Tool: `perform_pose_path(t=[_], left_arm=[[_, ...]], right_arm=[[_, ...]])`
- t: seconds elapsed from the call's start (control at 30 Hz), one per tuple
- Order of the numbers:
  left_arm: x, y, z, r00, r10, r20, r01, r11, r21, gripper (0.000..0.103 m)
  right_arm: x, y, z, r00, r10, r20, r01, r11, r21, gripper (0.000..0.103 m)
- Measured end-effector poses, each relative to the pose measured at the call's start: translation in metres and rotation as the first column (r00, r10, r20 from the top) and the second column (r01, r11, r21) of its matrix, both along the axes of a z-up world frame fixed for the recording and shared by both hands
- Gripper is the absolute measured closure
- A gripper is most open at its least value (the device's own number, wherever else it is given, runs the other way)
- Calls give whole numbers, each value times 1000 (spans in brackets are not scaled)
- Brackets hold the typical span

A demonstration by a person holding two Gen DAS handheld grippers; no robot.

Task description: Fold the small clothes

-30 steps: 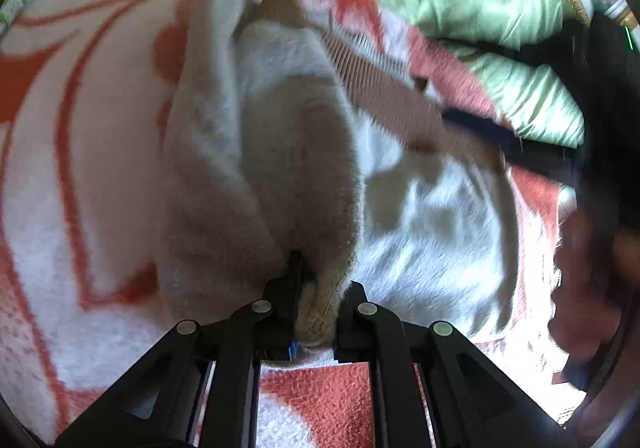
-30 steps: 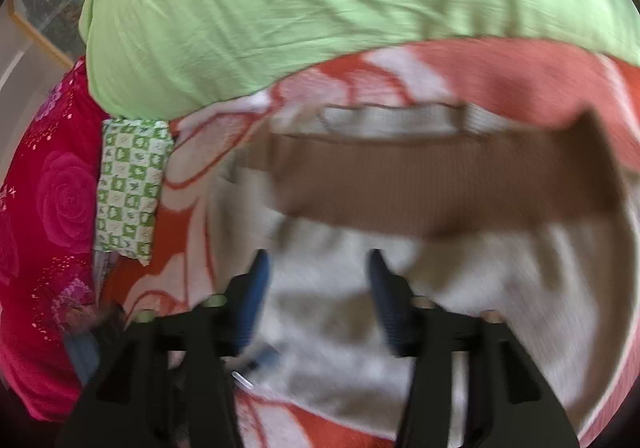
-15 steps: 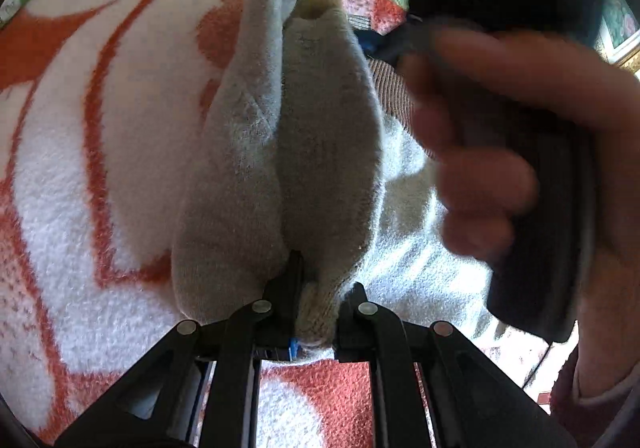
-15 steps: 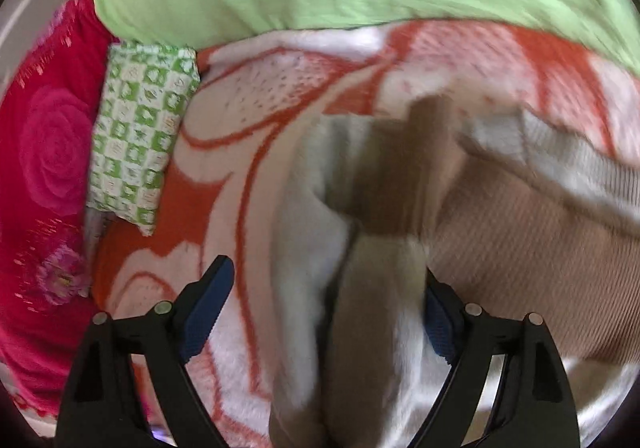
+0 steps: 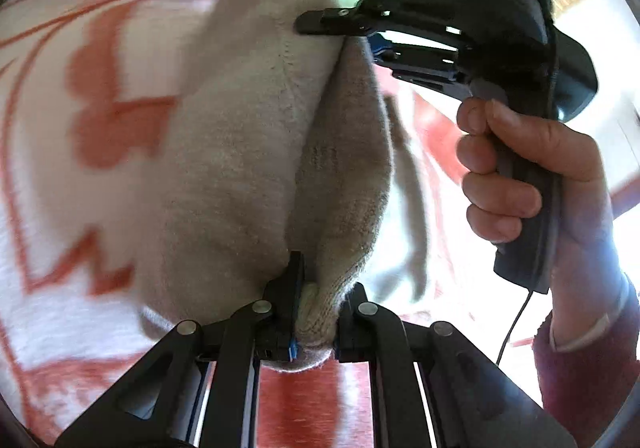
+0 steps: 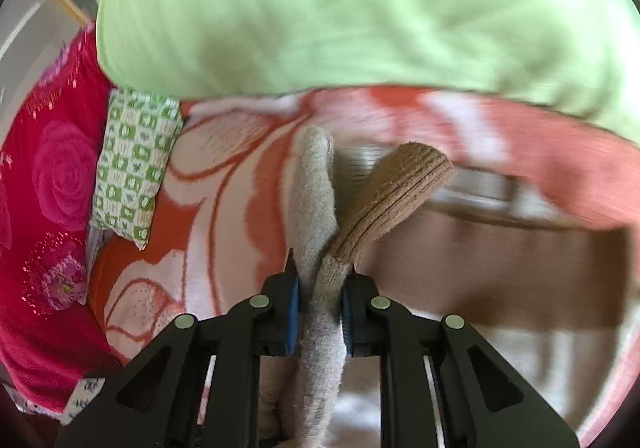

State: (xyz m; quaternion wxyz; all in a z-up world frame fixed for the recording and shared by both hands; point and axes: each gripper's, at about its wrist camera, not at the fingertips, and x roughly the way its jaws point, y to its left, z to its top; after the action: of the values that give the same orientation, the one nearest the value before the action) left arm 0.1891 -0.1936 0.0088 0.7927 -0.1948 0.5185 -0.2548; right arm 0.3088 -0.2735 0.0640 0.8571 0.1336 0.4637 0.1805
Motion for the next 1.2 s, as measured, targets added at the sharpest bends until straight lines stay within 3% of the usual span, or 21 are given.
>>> perform_pose_path(t=[0.23, 0.37, 0.5, 0.67, 0.73, 0.83, 0.93, 1.0, 1.1, 1.2], left_arm=[[2, -105, -13, 975, -220, 23, 219, 975, 18, 93], [10, -137, -34, 963, -271, -10, 271, 961, 61, 93], [15, -150, -43, 955, -296, -9, 296, 954, 49, 93], [39, -143, -66, 946, -317, -71, 321, 945, 60, 92], [44, -139, -65, 944, -319, -82, 323, 946, 42, 87], [55, -118, -56, 939, -328, -103, 329, 944, -6, 74], [52, -100, -45, 939, -331, -97, 330, 944, -20, 64], [45, -84, -39, 939, -333, -91, 331, 943, -29, 63], [36, -57, -29, 950, -304, -68, 306, 952, 9, 53], [31, -19, -22, 968, -245, -59, 248, 967, 59, 53]], right_arm=[[-31, -105, -13, 984, -178, -3, 178, 984, -7, 89], [-39, -131, -37, 978, -209, -19, 209, 978, -26, 89], [-50, -143, -33, 972, -232, 47, 232, 973, -6, 89], [-44, -160, -65, 963, -270, -21, 270, 963, -29, 88], [-45, -168, -73, 957, -287, -40, 288, 957, 23, 78], [-56, -174, -66, 946, -321, -40, 323, 945, 57, 75], [-74, -179, -52, 930, -368, -10, 368, 930, 8, 73], [-94, -182, -40, 920, -390, 22, 390, 921, 11, 73], [-117, -178, -28, 926, -376, 46, 373, 926, 59, 73], [-135, -159, -30, 946, -321, 38, 316, 944, 95, 68]])
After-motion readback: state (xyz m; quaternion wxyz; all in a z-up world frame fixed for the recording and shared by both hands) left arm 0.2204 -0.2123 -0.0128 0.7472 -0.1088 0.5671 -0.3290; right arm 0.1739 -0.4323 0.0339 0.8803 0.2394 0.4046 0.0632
